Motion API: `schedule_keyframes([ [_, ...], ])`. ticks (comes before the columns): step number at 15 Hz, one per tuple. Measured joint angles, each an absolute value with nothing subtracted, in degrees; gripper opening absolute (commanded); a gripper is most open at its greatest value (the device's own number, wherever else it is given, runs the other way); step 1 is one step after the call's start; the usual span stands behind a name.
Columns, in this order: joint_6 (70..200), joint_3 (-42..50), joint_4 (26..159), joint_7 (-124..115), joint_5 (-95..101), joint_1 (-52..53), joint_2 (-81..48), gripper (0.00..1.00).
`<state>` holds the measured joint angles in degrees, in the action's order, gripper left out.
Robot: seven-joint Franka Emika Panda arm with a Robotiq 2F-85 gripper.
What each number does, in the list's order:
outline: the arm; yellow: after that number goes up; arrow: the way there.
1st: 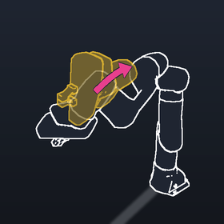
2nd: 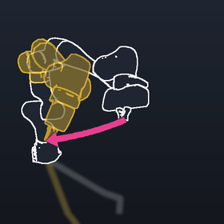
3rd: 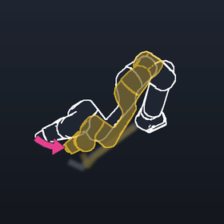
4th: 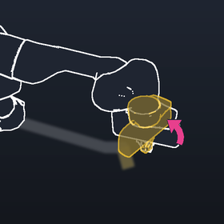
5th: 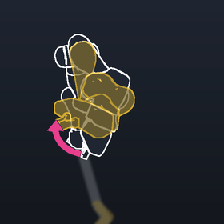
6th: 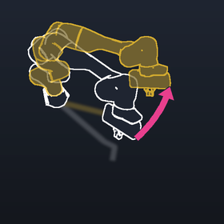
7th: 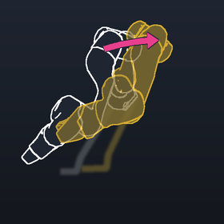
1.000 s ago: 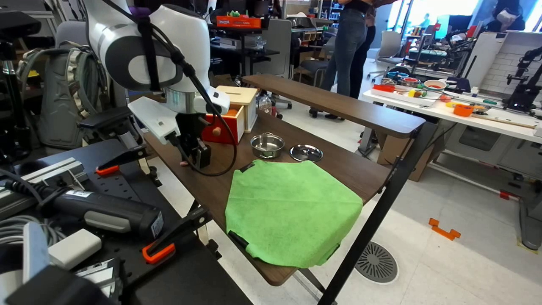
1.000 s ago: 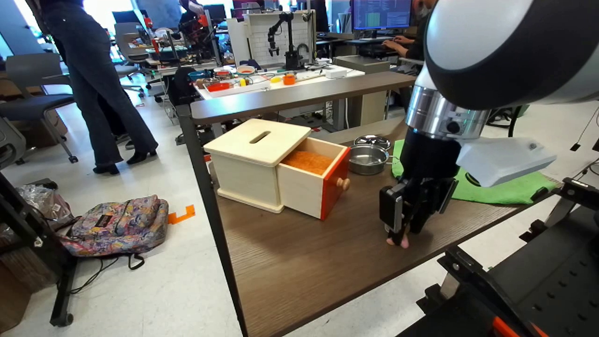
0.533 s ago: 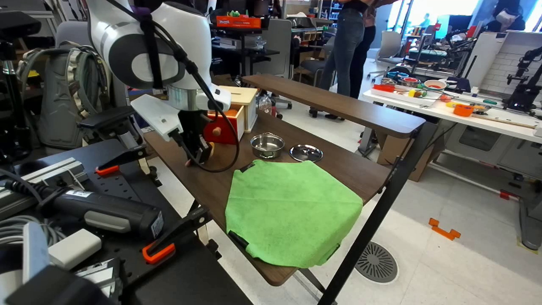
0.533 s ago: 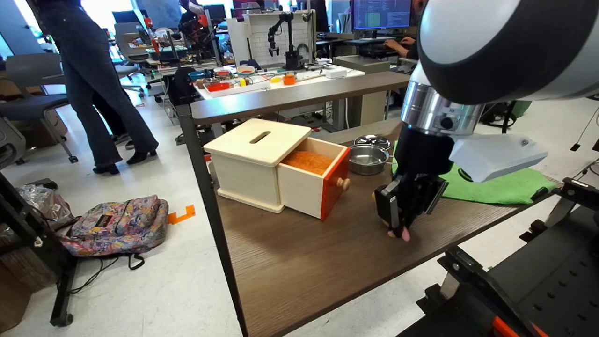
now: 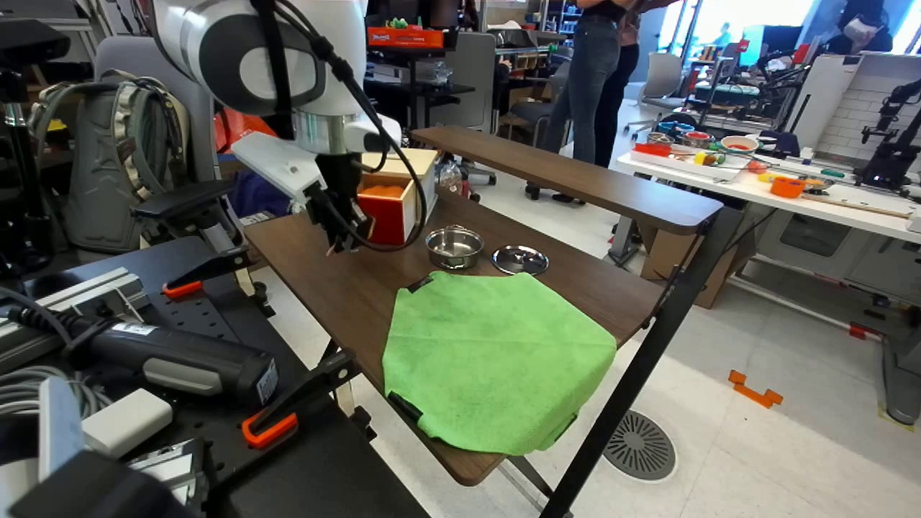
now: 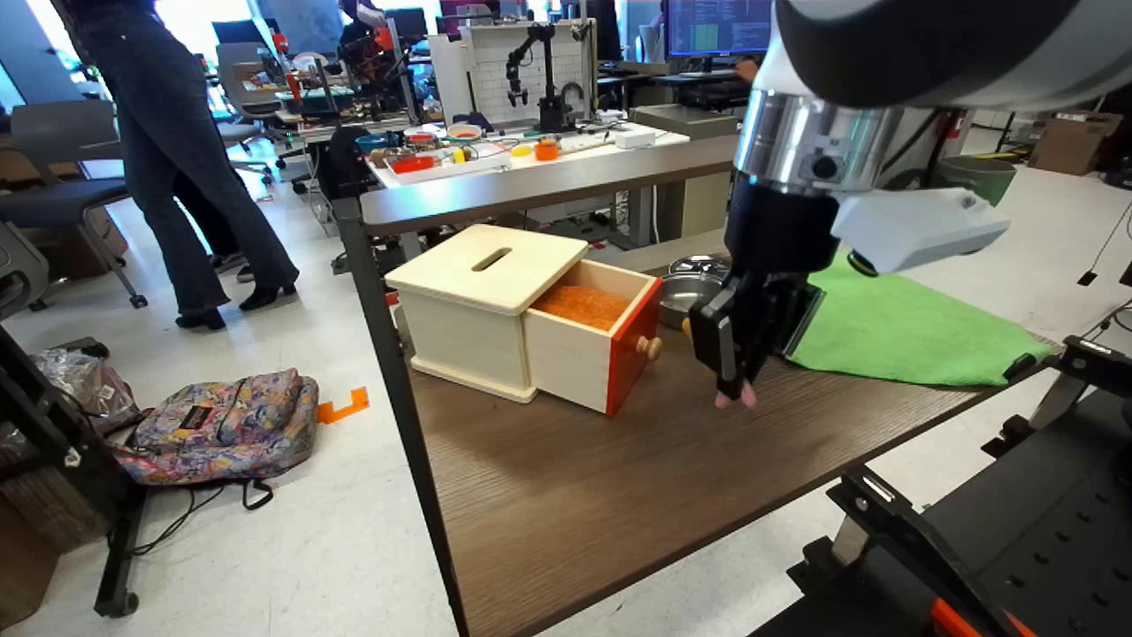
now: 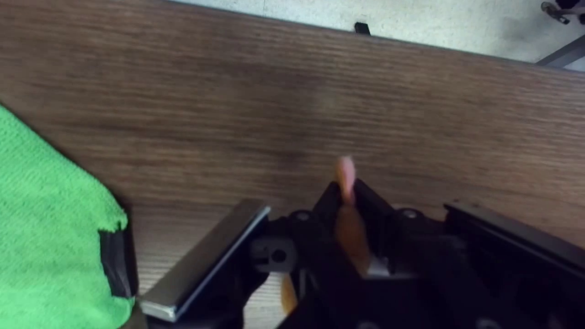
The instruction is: Put the plush toy in the open red drawer.
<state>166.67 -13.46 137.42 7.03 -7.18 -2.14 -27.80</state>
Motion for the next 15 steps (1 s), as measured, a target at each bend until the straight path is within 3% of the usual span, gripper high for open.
schedule_keyframes([
  [6,159.6,-13.8,132.4,7.0,-7.4,-2.1,-22.0,0.03],
  [15,158.4,-13.3,125.0,6.2,-7.4,-0.7,-25.4,0.03],
])
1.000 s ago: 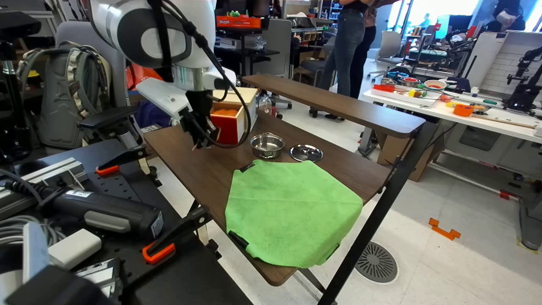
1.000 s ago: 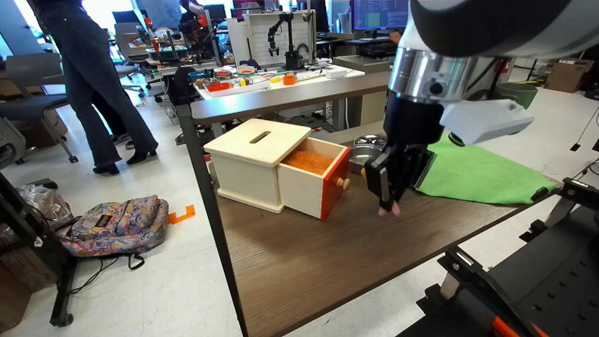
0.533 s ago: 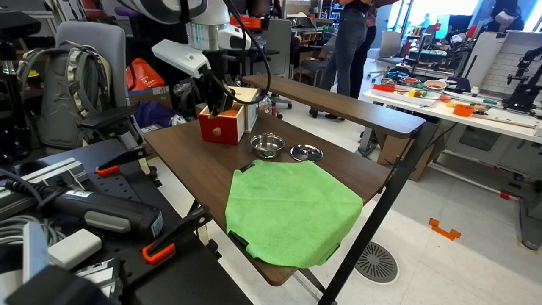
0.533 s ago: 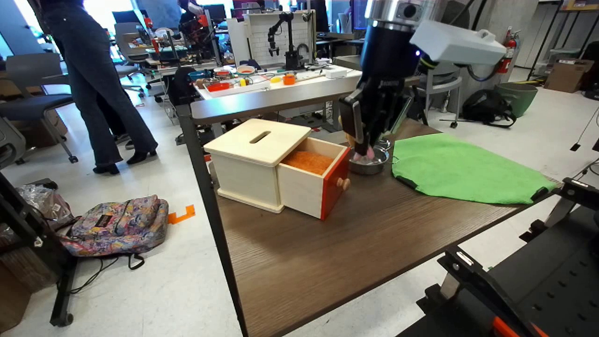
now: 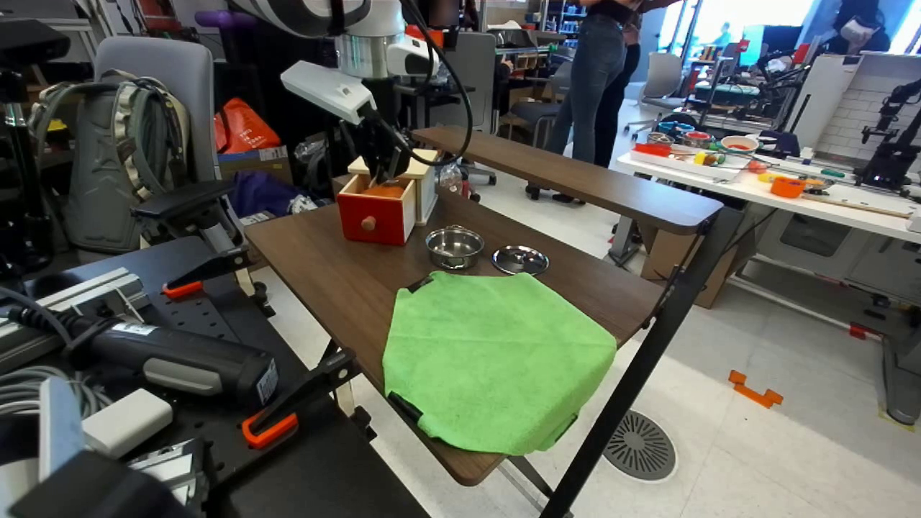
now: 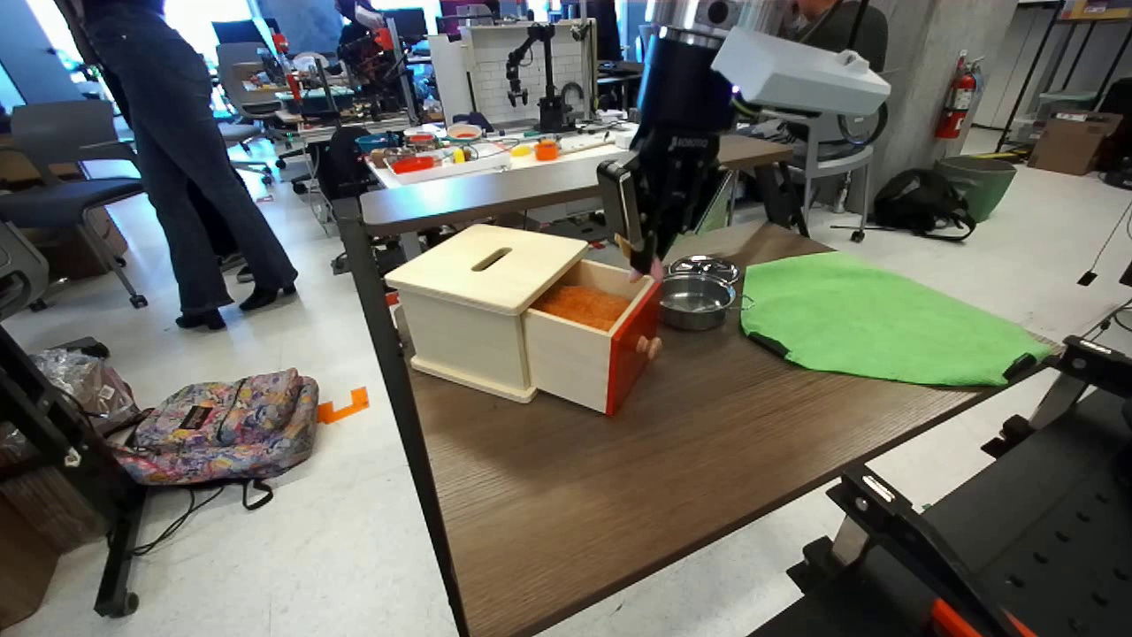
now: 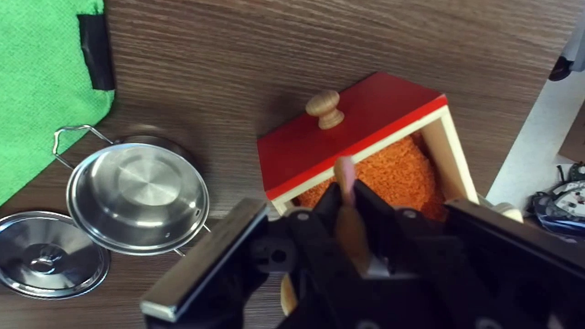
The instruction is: Put the plush toy in the open red drawer.
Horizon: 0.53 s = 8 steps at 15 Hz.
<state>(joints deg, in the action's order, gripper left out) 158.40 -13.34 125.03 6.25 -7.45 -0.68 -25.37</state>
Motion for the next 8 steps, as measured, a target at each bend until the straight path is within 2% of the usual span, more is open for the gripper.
schedule_keyframes([
  [6,157.1,-13.6,120.6,6.2,-8.3,0.1,-30.7,0.03],
  [7,156.4,-13.6,120.1,6.2,-8.3,0.1,-30.9,0.36],
  [8,155.9,-13.6,119.7,6.2,-8.3,0.1,-31.1,0.38],
])
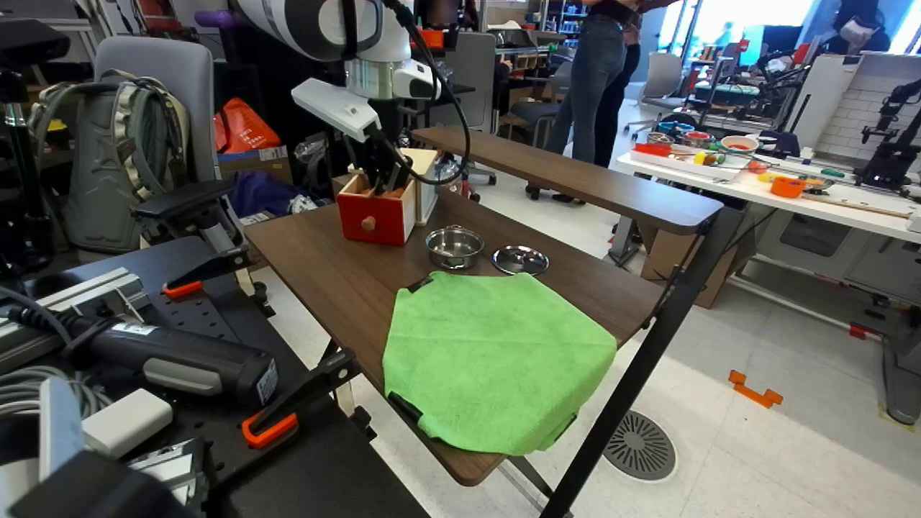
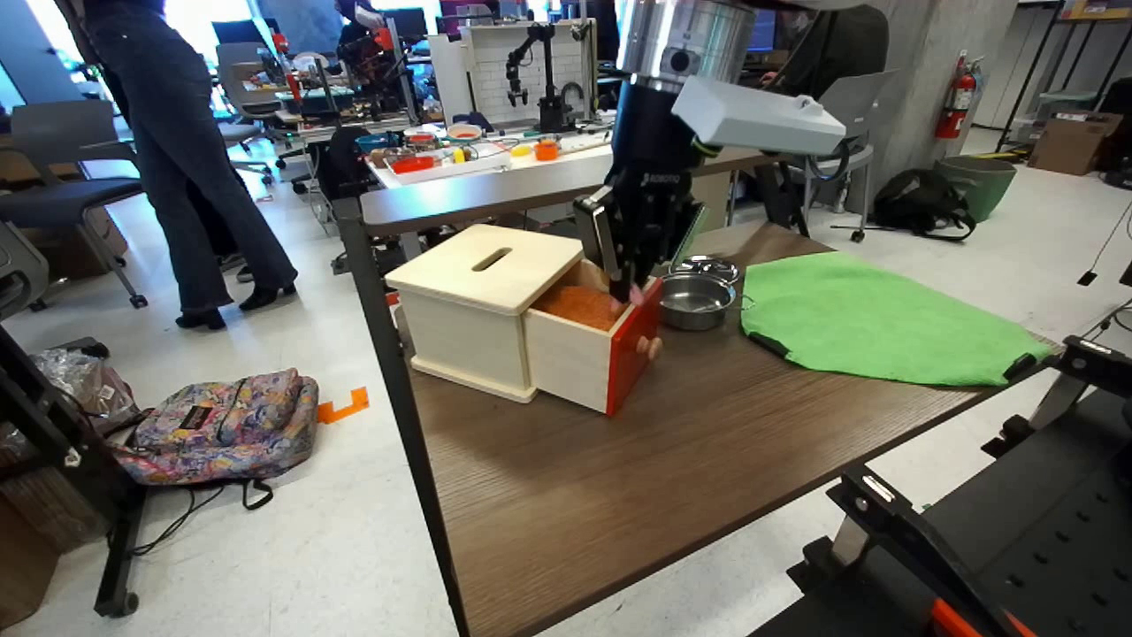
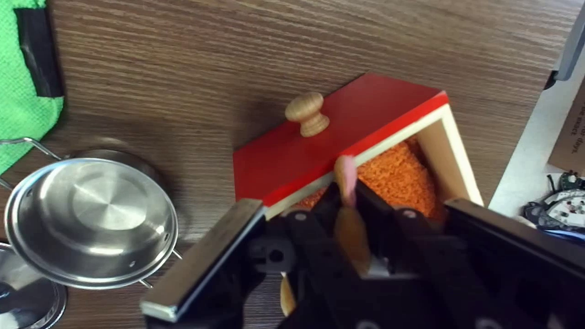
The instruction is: Put the plush toy in the open red drawer.
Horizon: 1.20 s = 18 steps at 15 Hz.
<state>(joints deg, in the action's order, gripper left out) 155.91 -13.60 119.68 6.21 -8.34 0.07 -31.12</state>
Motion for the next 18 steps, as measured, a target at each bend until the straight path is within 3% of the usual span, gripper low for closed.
schedule_keyframes([
  [7,154.0,-14.1,117.2,6.2,-8.9,0.5,-32.6,0.89],
  [9,154.0,-14.2,117.0,6.2,-9.2,0.5,-32.7,0.99],
  [18,153.9,-14.1,116.4,3.5,-9.3,1.7,-25.2,1.00],
])
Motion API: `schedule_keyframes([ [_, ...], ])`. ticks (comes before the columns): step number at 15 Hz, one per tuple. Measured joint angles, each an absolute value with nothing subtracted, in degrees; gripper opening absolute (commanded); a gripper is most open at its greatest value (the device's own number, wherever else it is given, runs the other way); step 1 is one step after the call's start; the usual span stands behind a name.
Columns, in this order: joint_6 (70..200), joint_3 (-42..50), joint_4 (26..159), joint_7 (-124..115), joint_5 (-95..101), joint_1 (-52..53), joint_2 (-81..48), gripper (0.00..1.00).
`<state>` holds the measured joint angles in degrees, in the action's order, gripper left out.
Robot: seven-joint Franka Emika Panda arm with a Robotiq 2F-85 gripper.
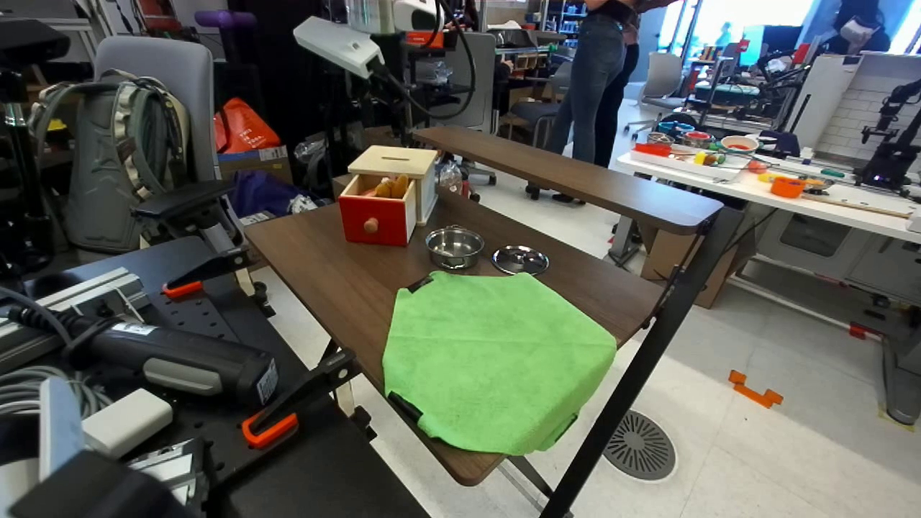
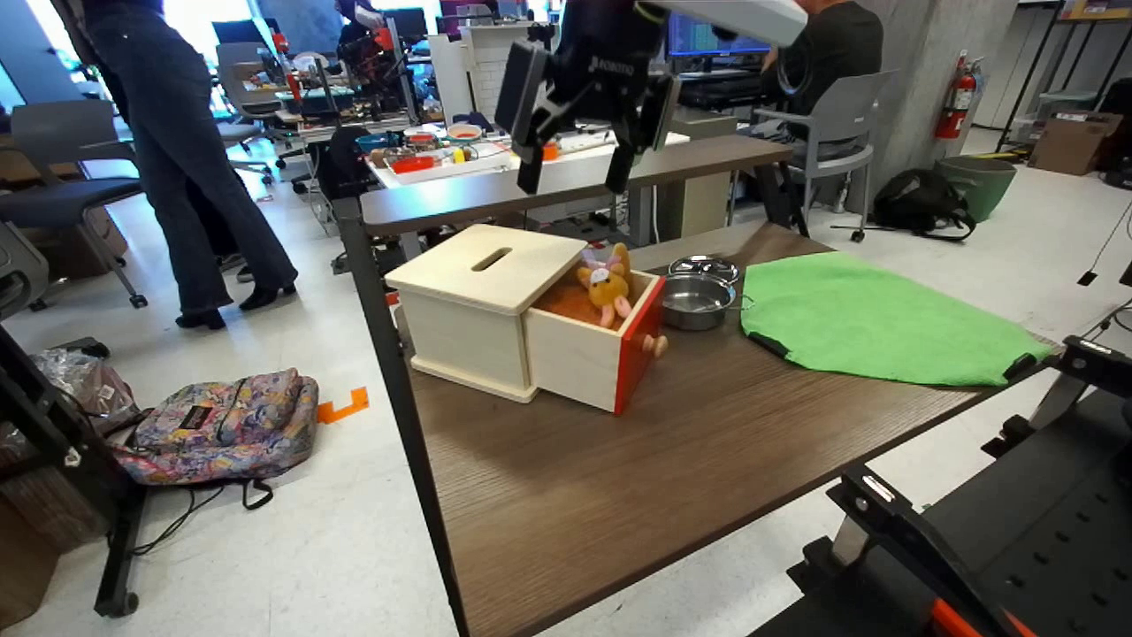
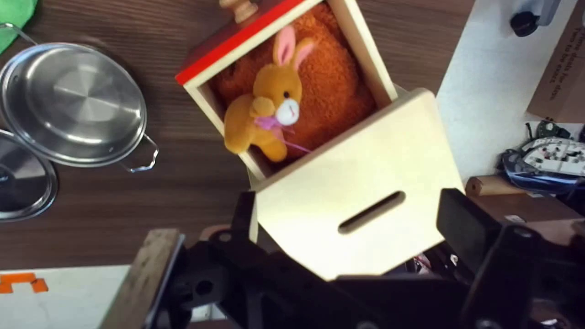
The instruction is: Put the plush toy in the open red drawer.
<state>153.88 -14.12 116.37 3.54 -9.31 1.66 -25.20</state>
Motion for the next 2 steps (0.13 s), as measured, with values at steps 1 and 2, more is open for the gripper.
schedule_keyframes([
  [1,153.5,-14.2,116.9,3.5,-9.4,1.7,-23.7,1.00],
  [2,152.8,-14.2,117.5,3.5,-9.4,1.7,-22.4,1.00],
])
